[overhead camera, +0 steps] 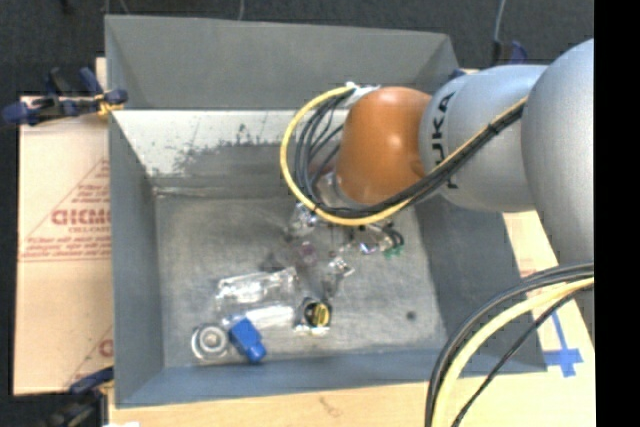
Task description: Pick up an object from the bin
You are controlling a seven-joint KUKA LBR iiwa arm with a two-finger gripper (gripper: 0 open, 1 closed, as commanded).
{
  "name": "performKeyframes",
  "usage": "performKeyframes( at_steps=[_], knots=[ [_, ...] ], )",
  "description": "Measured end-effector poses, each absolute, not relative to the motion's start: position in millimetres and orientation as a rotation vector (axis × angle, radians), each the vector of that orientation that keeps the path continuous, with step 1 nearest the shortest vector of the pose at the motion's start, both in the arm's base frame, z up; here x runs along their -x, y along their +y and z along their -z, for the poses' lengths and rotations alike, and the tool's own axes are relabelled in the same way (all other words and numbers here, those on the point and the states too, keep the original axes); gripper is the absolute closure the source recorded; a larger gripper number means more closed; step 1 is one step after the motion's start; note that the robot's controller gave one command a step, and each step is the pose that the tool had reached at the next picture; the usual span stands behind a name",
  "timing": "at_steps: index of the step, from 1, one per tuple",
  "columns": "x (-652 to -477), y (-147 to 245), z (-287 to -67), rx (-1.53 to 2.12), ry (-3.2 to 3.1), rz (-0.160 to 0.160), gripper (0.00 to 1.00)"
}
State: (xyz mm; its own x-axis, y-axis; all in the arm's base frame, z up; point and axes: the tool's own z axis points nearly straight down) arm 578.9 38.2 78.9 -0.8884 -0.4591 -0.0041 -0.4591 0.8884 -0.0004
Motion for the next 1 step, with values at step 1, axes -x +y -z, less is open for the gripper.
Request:
performKeyframes(
  at_steps=[1],
  knots=[
    [-579.7, 35.8, -80.4, 0.739, 3.048, 0.002, 1.0]
  ],
)
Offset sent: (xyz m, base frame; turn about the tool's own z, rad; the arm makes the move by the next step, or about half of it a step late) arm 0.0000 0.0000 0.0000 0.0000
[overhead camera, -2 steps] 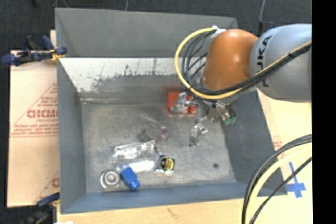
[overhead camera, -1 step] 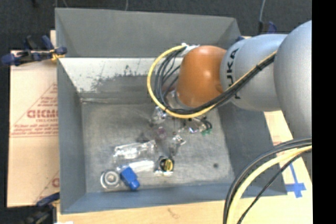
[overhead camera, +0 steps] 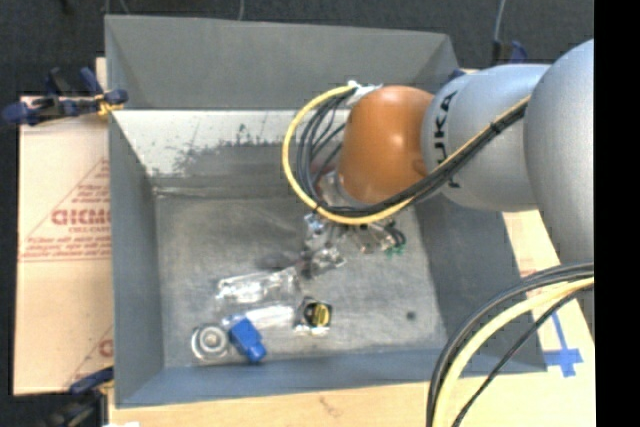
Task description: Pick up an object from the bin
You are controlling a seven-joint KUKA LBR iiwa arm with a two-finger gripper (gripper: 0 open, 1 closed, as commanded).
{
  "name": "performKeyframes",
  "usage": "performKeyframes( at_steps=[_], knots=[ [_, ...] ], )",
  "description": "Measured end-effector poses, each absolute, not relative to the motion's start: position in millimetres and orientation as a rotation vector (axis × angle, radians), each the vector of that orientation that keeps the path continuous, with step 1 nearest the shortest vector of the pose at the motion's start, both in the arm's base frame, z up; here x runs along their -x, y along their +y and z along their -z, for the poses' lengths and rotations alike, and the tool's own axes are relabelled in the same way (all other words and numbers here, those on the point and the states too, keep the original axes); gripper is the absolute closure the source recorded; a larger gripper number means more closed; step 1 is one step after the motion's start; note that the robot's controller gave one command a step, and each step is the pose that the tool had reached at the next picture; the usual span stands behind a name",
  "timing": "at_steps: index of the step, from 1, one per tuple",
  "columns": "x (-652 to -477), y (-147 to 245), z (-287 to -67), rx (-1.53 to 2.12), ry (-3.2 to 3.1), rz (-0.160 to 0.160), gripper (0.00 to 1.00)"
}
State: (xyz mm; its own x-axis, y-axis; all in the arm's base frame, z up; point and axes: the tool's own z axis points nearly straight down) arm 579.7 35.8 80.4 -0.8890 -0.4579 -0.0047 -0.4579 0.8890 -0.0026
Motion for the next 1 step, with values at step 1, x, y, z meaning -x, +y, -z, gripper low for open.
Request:
performKeyframes(
  at_steps=[1],
  knots=[
    [-560.7, 24.7, -246.7, 1.116, 2.925, 0.006, 1.0]
  ],
)
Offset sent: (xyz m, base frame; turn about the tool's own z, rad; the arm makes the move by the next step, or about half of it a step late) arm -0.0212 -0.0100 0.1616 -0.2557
